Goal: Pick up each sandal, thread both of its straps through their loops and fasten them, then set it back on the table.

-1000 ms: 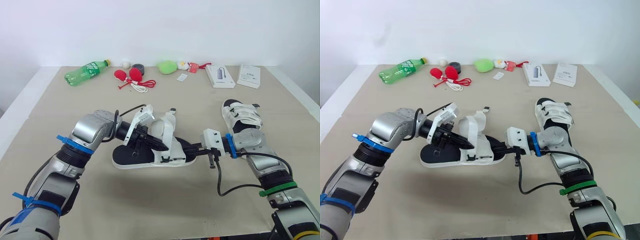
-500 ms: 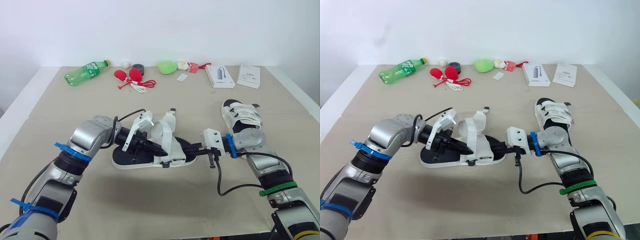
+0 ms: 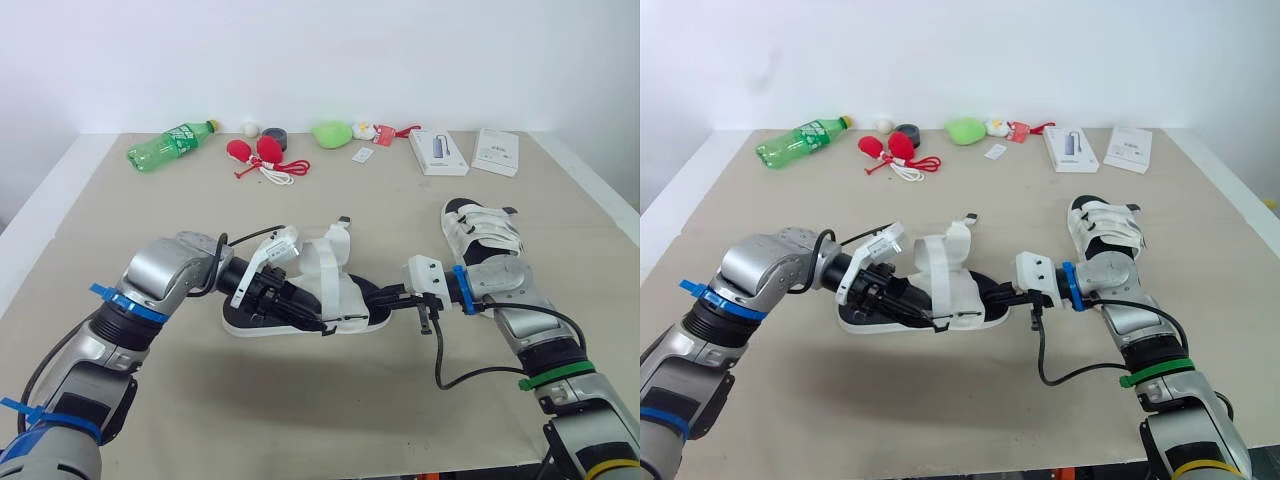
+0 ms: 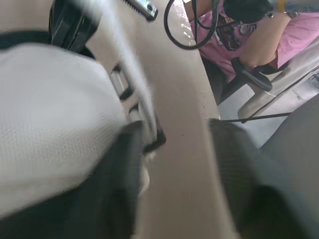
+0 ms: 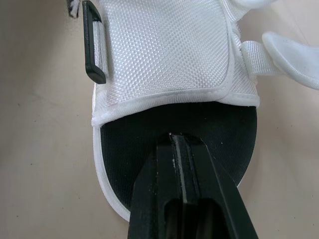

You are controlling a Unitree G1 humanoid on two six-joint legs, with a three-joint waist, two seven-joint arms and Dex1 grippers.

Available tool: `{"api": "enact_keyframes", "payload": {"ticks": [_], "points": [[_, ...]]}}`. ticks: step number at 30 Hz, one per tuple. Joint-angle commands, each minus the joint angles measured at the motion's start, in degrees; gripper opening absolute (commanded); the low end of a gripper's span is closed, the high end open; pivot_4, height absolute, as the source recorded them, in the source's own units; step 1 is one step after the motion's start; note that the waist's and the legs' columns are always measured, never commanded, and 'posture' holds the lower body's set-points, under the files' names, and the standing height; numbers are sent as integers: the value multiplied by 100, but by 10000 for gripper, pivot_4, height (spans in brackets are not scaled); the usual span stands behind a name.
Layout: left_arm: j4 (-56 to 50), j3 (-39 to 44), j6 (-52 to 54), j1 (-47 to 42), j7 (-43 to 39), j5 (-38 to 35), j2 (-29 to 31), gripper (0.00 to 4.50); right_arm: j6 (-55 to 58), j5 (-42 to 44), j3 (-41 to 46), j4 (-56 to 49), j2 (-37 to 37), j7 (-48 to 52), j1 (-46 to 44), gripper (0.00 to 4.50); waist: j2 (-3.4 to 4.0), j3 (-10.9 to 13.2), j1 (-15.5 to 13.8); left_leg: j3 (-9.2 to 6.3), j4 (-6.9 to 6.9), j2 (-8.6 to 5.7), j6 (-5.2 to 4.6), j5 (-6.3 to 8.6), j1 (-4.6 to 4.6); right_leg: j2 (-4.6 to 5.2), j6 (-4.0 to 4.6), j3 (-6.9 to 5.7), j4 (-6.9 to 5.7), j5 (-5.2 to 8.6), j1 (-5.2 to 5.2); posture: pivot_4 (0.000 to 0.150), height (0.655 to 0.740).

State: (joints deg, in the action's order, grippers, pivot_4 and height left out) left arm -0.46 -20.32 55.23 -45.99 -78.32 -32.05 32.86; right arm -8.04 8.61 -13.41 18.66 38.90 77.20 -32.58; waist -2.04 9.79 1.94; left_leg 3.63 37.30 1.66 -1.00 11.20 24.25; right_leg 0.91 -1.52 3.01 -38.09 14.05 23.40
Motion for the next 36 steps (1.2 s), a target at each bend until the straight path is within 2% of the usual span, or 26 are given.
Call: {"api": "enact_keyframes", "payload": {"ticks": [1, 4, 13, 14, 15, 16, 18, 19, 27, 36], "points": [[241, 302, -353, -293, 185, 92, -140, 23315, 58, -174, -26, 110, 62, 2, 48, 0, 0, 0, -4, 0, 2, -1, 0, 0, 0, 2, 0, 0, 0, -1, 0, 1500, 7400], [405, 413, -467, -422, 335, 91, -299, 23315, 293, 45, 44, -25, 29, 91, 104, 0, 0, 0, -5, 2, 4, 0, 0, -1, 0, 1, 1, -2, 0, -6, 0, 1500, 7400], [688, 576, -579, -552, 613, 105, -605, 23315, 239, -25, 41, -85, 109, 67, 202, 0, 0, 0, -7, -3, -3, 0, -1, 0, 1, -7, -21, -1, -1, -9, 2, 1500, 7400], [746, 610, -589, -583, 631, 93, -626, 18202, 236, -27, 43, -79, 112, 66, 200, 0, 0, 0, -8, -5, -3, 0, 0, 0, 1, -8, -21, -1, -1, -8, 1, 1500, 7400], [784, 633, -597, -603, 639, 90, -640, 15901, 233, -28, 43, -74, 113, 66, 197, 0, 0, 0, -11, -5, -3, 0, 0, 0, 1, -8, -21, -2, -1, -8, 1, 1500, 7400], [801, 639, -668, -607, 625, 118, -650, 10059, 229, -32, 42, -70, 115, 65, 197, 0, 0, 0, -11, -4, -2, -1, 0, 0, 2, -7, -22, -1, -1, -8, 0, 1500, 7400], [706, 567, -737, -547, 521, 155, -604, 1753, 223, -40, 37, -73, 117, 58, 203, 0, 0, 0, -10, -2, -2, -2, 0, 0, 1, -6, -23, 1, -1, -8, 1, 1500, 7400], [620, 523, -743, -490, 476, 156, -576, 211, 225, -41, 35, -79, 116, 55, 206, 0, 0, 0, -10, -2, -2, -2, 0, 0, 1, -6, -23, 1, -1, -8, 1, 1500, 7400], [198, 265, -726, -29, 319, 197, -419, 211, 959, 767, 316, -470, -90, 256, 273, 0, 0, 0, -13, -7, -7, -1, 0, 0, 3, -5, -19, -1, -1, -6, 2, 1500, 7400], [138, 109, -821, 196, 333, 343, -343, 211, 770, 789, 374, -359, -184, 401, 302, 0, 10, 6, -8, -8, -8, -1, 0, 0, 8, -10, -21, 0, -1, -5, 8, 1500, 7400]]}}
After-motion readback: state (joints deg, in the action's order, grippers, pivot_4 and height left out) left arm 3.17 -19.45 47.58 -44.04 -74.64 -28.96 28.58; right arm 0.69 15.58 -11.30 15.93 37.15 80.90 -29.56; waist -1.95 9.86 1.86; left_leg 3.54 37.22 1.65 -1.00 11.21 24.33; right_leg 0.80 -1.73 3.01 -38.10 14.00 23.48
